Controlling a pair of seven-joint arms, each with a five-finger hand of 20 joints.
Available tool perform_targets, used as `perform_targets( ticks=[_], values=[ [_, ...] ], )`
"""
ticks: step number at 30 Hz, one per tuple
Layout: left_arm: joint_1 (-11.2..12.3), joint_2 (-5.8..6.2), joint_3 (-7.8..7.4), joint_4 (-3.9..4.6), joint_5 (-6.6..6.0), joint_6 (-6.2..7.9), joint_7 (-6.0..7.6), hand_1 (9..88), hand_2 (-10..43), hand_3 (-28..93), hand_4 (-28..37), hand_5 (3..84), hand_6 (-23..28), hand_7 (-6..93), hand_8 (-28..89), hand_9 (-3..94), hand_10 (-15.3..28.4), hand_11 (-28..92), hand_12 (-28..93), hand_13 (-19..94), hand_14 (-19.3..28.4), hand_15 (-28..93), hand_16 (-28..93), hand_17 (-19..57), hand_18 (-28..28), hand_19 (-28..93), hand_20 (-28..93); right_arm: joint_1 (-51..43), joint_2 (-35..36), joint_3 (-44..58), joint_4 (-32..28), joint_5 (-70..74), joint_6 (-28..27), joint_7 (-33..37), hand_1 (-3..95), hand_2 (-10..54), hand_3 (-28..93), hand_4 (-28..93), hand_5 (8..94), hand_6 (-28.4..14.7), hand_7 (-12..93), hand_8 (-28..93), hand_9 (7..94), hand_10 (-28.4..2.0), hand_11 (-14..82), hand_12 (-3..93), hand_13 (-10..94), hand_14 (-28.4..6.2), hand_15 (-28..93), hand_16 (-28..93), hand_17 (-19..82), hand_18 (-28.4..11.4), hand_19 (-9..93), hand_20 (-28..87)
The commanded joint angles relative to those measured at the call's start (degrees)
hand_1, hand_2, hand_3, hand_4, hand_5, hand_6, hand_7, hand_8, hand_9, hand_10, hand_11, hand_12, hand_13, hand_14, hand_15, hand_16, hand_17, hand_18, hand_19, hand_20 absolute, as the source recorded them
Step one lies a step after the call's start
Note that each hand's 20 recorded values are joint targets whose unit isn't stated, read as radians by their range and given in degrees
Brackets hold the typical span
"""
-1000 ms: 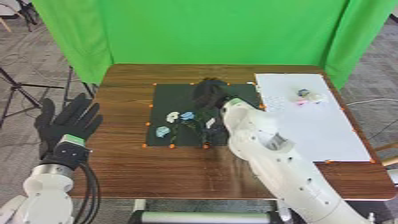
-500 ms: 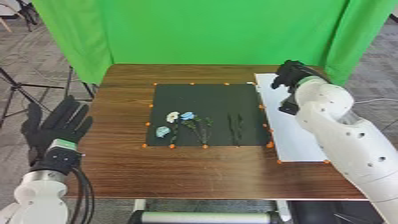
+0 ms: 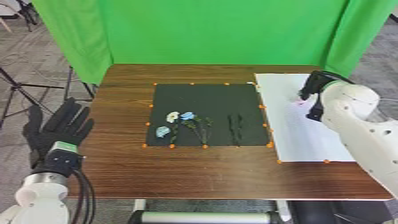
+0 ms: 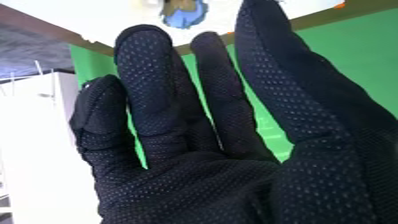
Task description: Arrange flowers
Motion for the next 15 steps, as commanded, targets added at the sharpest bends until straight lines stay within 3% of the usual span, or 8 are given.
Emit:
perform_targets(
  ticks=[1,4,6,8,15],
  values=[
    [0.31,-0.14,-0.24,-0.18,0.17,-0.37,-0.89,23.3,13.7,71,-28.3,40.5,8.0,17.1,-9,30.9,13.6,22,9,20,13.3,35,-10,-6.0,10.9,29,7,-2.72,0.41,0.26,-1.57,-0.59,-0.65,0.49,48.9,-9.5,78,-28,54.2,-5.7,18,-12,50.8,-15.3,12.8,13.2,63,-11.4,65,28,35,-23.0,87,39],
    [0.39,-0.22,-0.19,-0.16,0.19,-0.36,-1.14,23.4,13.7,71,-28.3,40.5,8.0,17.1,-9,30.9,13.6,22,9,20,13.3,35,-10,-5.9,10.9,29,7,-2.80,-0.17,0.03,0.16,-0.42,-0.19,0.23,50.1,-9.5,77,-28,54.5,-5.4,18,-13,51.6,-14.8,12.6,13.2,63,-10.9,64,30,35,-22.8,87,39],
    [-0.29,-0.27,0.17,-0.01,0.02,0.46,-1.59,23.5,13.7,71,-28.3,40.5,8.0,17.2,-9,30.9,13.5,22,9,20,13.4,35,-10,-5.9,10.9,29,7,-2.81,-0.52,-0.55,1.46,0.22,2.85,1.34,51.4,-9.5,76,-28,53.6,-5.7,18,-13,49.7,-14.6,12.2,13.1,63,-10.1,62,31,35,-22.7,87,39],
    [-1.06,-0.03,0.83,0.24,-0.33,0.59,-1.09,23.5,13.7,71,-28.3,40.6,8.0,17.1,-9,31.0,13.7,22,9,20,13.4,34,-10,-5.9,10.9,29,7,-2.34,-0.52,-1.35,2.48,0.61,2.83,1.17,53.4,-9.5,75,-28,53.2,-5.7,18,-13,49.2,-14.4,12.4,12.8,63,-9.4,61,33,35,-22.5,86,38],
    [-1.90,0.17,1.30,0.32,0.74,-0.75,-1.89,23.5,13.8,71,-28.3,40.6,8.1,17.1,-9,31.1,13.6,22,9,20,13.3,35,-10,-6.0,10.9,29,7,-3.06,-0.60,-2.56,3.52,-1.09,4.11,0.47,59.9,-9.5,70,-28,57.8,-3.5,21,-14,55.9,-13.0,14.6,13.5,66,-5.7,55,37,36,-21.3,86,37]
  ],
)
